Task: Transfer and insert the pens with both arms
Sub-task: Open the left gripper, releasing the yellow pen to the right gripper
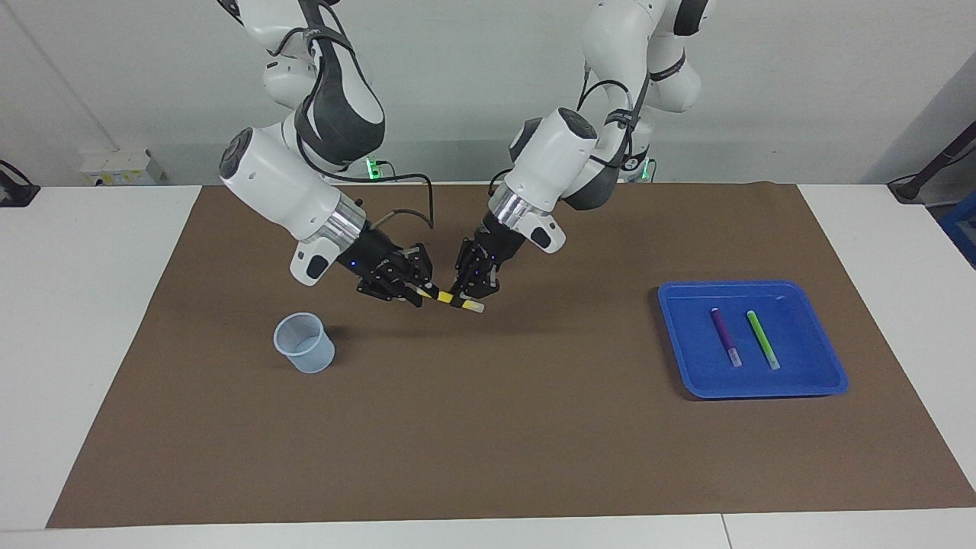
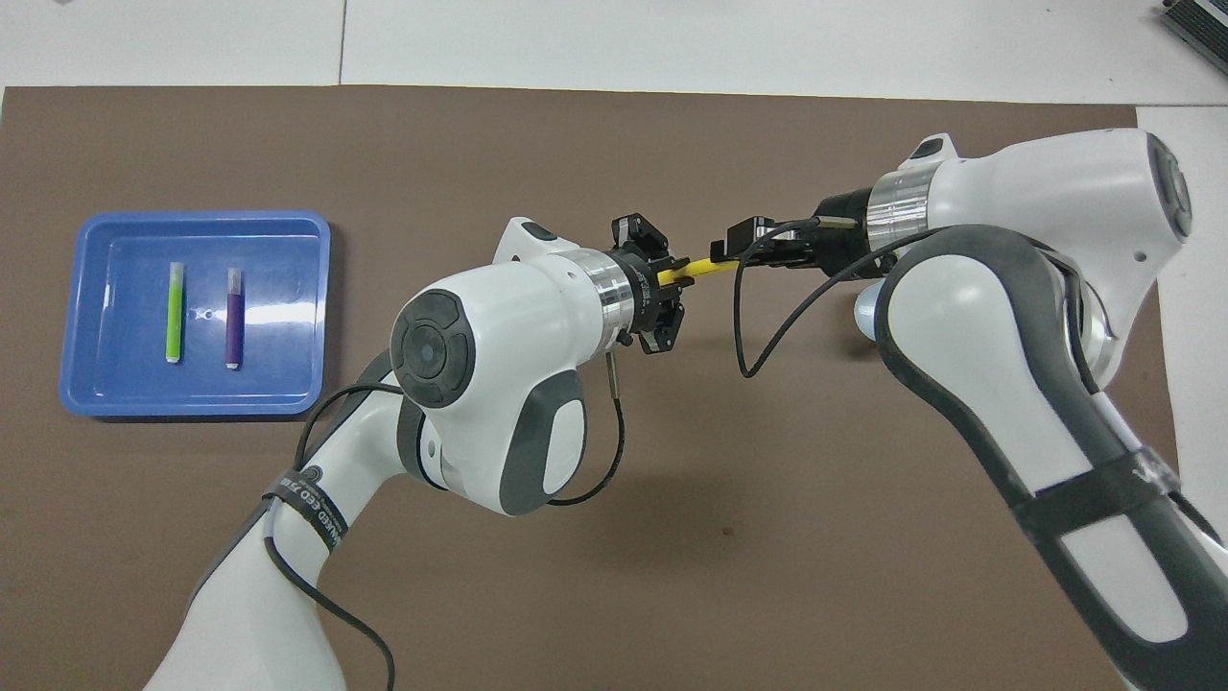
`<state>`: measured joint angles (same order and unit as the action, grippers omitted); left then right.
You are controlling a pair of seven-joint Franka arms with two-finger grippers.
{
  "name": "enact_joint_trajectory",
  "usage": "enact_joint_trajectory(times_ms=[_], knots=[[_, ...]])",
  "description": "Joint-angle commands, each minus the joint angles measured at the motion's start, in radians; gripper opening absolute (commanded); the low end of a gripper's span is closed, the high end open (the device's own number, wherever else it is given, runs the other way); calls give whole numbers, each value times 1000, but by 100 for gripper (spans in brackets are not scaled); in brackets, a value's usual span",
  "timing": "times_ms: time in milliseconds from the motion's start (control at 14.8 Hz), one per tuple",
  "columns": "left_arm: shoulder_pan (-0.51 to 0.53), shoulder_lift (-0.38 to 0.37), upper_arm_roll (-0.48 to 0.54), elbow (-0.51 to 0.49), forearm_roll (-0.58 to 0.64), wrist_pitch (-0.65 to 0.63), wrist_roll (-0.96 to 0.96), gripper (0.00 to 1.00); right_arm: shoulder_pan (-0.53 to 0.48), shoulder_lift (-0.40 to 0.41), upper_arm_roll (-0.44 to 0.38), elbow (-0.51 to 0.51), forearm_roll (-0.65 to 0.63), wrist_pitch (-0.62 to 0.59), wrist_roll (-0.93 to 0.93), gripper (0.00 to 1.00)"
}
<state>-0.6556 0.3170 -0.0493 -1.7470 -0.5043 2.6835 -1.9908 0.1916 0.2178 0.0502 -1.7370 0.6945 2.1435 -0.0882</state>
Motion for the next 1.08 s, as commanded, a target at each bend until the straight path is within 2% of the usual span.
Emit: enact_joint_trajectory(times_ms=[0, 271, 542, 1017], knots=[[-22, -9, 17, -19, -22, 36, -8, 0, -4, 6, 3, 2, 37, 12, -22, 31], [-22, -7, 17, -17, -22, 45, -8, 0, -4, 6, 3, 4, 36, 12, -22, 24], [-24, -7, 17, -19, -22, 48, -8, 0, -4, 6, 3, 4, 33, 12, -36, 0], [-30, -7, 17, -17, -22, 61, -8, 0, -6, 6, 3, 10, 25, 26, -65, 0]])
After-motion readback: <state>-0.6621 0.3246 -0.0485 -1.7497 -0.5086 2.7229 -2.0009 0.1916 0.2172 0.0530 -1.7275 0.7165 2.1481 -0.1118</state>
